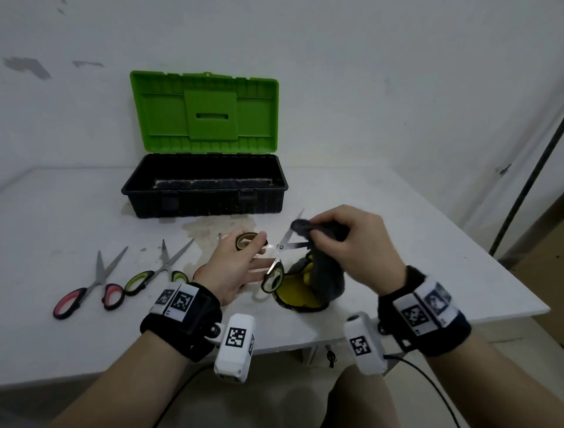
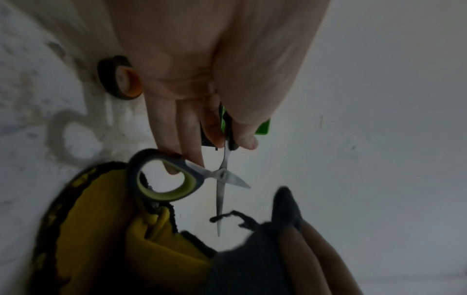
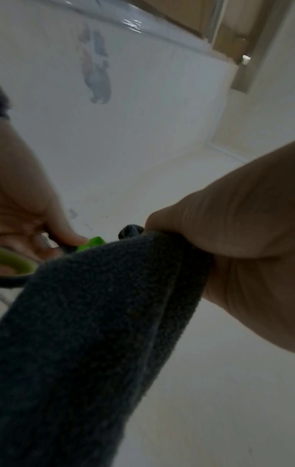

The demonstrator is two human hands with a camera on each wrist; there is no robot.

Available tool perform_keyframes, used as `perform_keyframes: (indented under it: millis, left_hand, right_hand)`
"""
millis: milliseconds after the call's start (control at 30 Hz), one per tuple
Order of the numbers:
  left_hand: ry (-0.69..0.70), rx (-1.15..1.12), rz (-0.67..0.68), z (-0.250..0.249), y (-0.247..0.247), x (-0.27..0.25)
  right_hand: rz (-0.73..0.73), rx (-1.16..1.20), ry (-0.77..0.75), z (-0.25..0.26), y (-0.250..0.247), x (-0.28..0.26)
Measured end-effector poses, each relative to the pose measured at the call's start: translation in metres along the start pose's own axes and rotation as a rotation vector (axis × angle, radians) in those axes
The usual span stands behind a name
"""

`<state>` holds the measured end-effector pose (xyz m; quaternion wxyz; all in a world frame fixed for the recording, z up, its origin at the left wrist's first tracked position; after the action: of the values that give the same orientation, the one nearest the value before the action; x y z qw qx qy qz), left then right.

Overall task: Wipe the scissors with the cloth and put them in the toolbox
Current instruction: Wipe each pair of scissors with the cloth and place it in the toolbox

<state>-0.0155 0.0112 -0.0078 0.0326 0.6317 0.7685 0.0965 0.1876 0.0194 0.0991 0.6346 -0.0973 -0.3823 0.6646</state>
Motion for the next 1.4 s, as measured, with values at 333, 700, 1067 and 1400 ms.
perform_keyframes:
  millis: [333, 700, 1067, 1400]
  left_hand:
    - [0.048, 0.021, -0.025, 0.000, 0.012, -0.008]
    - [0.374, 0.460, -0.184, -0.014, 0.004, -0.009]
    - [0.279, 0.556, -0.148, 0.001, 0.002, -0.007]
    - [0.325, 0.476, -0.128, 0.000, 0.018, -0.008]
  right_hand:
    - [0.115, -0.168, -0.097, -0.011, 0.054, -0.008]
    - [0.112, -0.164, -0.061, -0.007, 0.065, -0.014]
    - [-0.058, -0.137, 0.165, -0.025, 0.019, -0.006]
    - [0.078, -0.221, 0.141, -0.032, 0.054, -0.009]
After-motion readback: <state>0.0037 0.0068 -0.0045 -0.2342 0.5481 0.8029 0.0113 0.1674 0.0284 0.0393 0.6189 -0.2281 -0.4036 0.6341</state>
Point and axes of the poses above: each hand's wrist, its own x-axis towards the middle knuckle, its own y-axis out of the palm, z = x × y, the point moved 6 cm from there along x, towards the middle knuckle, and after that the axes turned 14 degrees about y, right-handed, at the moved point
